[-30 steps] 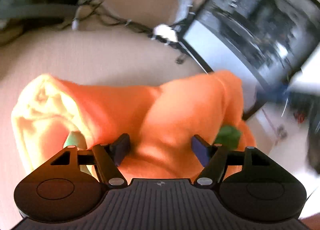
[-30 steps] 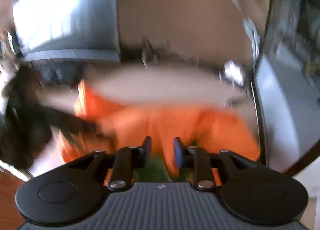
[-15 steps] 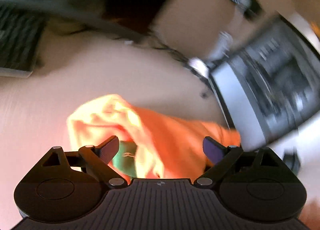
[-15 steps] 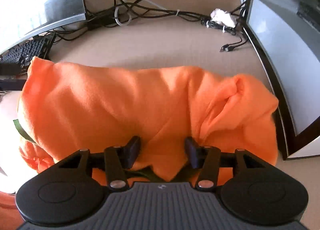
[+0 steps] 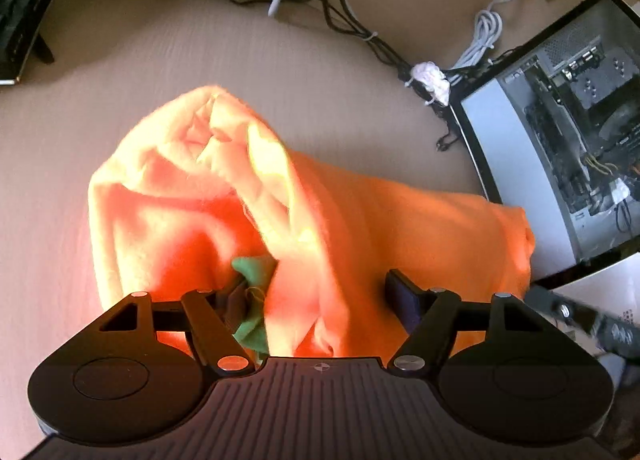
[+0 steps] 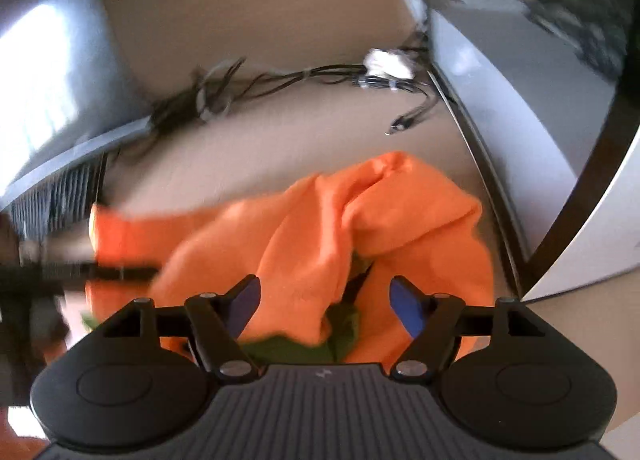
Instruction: Fold clothes
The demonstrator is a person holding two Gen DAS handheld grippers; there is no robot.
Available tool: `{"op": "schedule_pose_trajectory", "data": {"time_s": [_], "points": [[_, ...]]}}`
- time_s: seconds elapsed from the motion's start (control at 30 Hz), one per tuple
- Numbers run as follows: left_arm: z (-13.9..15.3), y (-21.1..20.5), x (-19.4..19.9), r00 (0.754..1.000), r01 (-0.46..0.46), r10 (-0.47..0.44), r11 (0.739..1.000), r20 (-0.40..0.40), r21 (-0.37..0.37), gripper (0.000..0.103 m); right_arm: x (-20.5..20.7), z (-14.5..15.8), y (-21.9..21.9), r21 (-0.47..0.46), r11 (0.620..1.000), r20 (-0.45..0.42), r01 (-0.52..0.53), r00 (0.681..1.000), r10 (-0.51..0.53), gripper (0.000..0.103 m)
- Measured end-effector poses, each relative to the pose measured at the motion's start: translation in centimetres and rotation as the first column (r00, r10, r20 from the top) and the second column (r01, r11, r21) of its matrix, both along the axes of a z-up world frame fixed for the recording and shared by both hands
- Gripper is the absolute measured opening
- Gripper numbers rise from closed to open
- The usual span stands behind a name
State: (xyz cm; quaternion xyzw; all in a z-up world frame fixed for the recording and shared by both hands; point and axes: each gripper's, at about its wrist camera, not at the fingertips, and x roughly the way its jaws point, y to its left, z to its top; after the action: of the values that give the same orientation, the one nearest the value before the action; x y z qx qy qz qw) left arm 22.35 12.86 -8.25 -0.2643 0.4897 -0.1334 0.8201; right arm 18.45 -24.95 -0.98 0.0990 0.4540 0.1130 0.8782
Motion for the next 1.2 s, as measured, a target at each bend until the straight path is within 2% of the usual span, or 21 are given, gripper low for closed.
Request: {"op": "schedule_pose_trajectory", "data": {"time_s": [0.03, 0.07, 0.1, 0.13, 0.17, 0.2, 0.23, 0.37, 0.47, 0.53, 0.63, 0.7, 0.77, 0.87, 0.9, 0.93, 0.97, 1.0, 1.1, 1.17, 1.2], "points": [[-0.1, 0.0, 0.2, 1.000, 0.002, -0.002, 1.000, 0.008, 0.004, 0.072, 1.0, -1.0, 0.0, 0.045, 0.999, -0.013, 0.002, 1.000, -0.001, 0.073], [0.0, 0.0, 0.5, 1.000, 0.005, -0.006, 1.000, 0.024, 0.019, 0.068, 2.0, -2.1, 0.0, 0.090, 0.996, -0.027, 0.005, 1.000, -0.002, 0.068], [0.4, 0.0, 0.8, 0.999, 0.006, -0.008, 0.998, 0.047, 0.056, 0.054, 3.0, -3.0, 0.2, 0.128, 0.992, -0.039, 0.004, 0.999, 0.001, 0.060], [1.1, 0.0, 1.2, 0.997, 0.001, -0.010, 0.993, 0.077, 0.114, 0.042, 3.9, -3.7, 1.1, 0.143, 0.990, -0.046, -0.011, 0.999, 0.018, 0.036], [2.2, 0.1, 1.5, 0.993, -0.011, -0.008, 0.986, 0.115, 0.167, 0.037, 4.9, -4.1, 2.1, 0.152, 0.988, -0.044, -0.029, 0.998, 0.036, 0.027], [3.7, 0.5, 1.7, 0.986, -0.030, -0.002, 0.981, 0.165, 0.193, 0.029, 5.8, -3.6, 3.6, 0.137, 0.989, -0.005, -0.061, 0.998, 0.062, 0.026], [5.4, 1.1, 1.8, 0.976, -0.048, 0.004, 0.980, 0.219, 0.196, 0.027, 6.3, -2.4, 4.8, 0.114, 0.988, 0.054, -0.101, 0.994, 0.095, 0.018], [11.1, 3.4, 0.5, 0.909, -0.104, 0.013, 0.975, 0.416, 0.196, 0.027, 6.5, 3.6, 7.2, 0.063, 0.974, 0.304, -0.218, 0.934, 0.189, 0.015], [12.1, 4.5, -1.6, 0.875, -0.103, -0.010, 0.973, 0.484, 0.205, 0.028, 5.2, 5.3, 7.2, 0.029, 0.970, 0.377, -0.239, 0.902, 0.211, 0.015], [10.6, 4.5, -2.8, 0.893, -0.078, -0.036, 0.969, 0.450, 0.234, 0.032, 4.0, 4.2, 7.1, -0.012, 0.970, 0.360, -0.244, 0.904, 0.231, 0.015], [7.8, 4.8, -3.8, 0.942, -0.039, -0.047, 0.968, 0.333, 0.247, 0.032, 2.8, -0.5, 7.4, -0.125, 0.967, 0.254, -0.224, 0.935, 0.249, 0.015], [7.4, 5.5, -4.2, 0.954, -0.029, -0.034, 0.978, 0.298, 0.206, 0.034, 2.3, -3.8, 7.4, -0.182, 0.961, 0.171, -0.210, 0.955, 0.241, 0.015], [8.5, 5.9, -4.3, 0.943, -0.025, -0.032, 0.986, 0.332, 0.165, 0.045, 1.8, -5.1, 7.3, -0.183, 0.963, 0.154, -0.198, 0.962, 0.227, 0.016], [11.0, 4.9, -3.6, 0.900, -0.004, -0.054, 0.991, 0.433, 0.132, 0.060, 1.6, -5.2, 7.6, -0.213, 0.957, 0.172, -0.197, 0.957, 0.235, 0.016], [11.7, 4.3, -3.2, 0.884, 0.007, -0.062, 0.993, 0.462, 0.121, 0.070, 1.5, -5.2, 8.0, -0.230, 0.952, 0.174, -0.201, 0.954, 0.243, 0.017], [12.1, 3.6, -2.6, 0.874, 0.022, -0.075, 0.993, 0.481, 0.114, 0.079, 1.4, -5.2, 8.3, -0.245, 0.948, 0.176, -0.204, 0.952, 0.250, 0.017], [12.0, 2.7, -1.8, 0.868, 0.042, -0.091, 0.993, 0.488, 0.111, 0.082, 1.3, -5.2, 8.6, -0.259, 0.944, 0.178, -0.206, 0.950, 0.256, 0.017], [11.3, 1.9, -1.1, 0.876, 0.060, -0.109, 0.991, 0.469, 0.119, 0.084, 1.3, -5.0, 8.9, -0.270, 0.941, 0.180, -0.206, 0.949, 0.260, 0.017], [7.3, 0.3, 0.5, 0.934, 0.103, -0.151, 0.982, 0.324, 0.161, 0.080, 1.2, -4.1, 8.4, -0.271, 0.940, 0.179, -0.208, 0.948, 0.261, 0.026], [4.4, 0.2, 0.3, 0.969, 0.102, -0.136, 0.980, 0.204, 0.168, 0.080, 0.7, -3.0, 7.6, -0.260, 0.944, 0.186, -0.202, 0.949, 0.254, 0.043], [3.5, 0.3, -0.3, 0.977, 0.096, -0.125, 0.981, 0.175, 0.167, 0.081, 0.6, -2.0, 7.0, -0.241, 0.952, 0.202, -0.187, 0.950, 0.238, 0.048]]}}
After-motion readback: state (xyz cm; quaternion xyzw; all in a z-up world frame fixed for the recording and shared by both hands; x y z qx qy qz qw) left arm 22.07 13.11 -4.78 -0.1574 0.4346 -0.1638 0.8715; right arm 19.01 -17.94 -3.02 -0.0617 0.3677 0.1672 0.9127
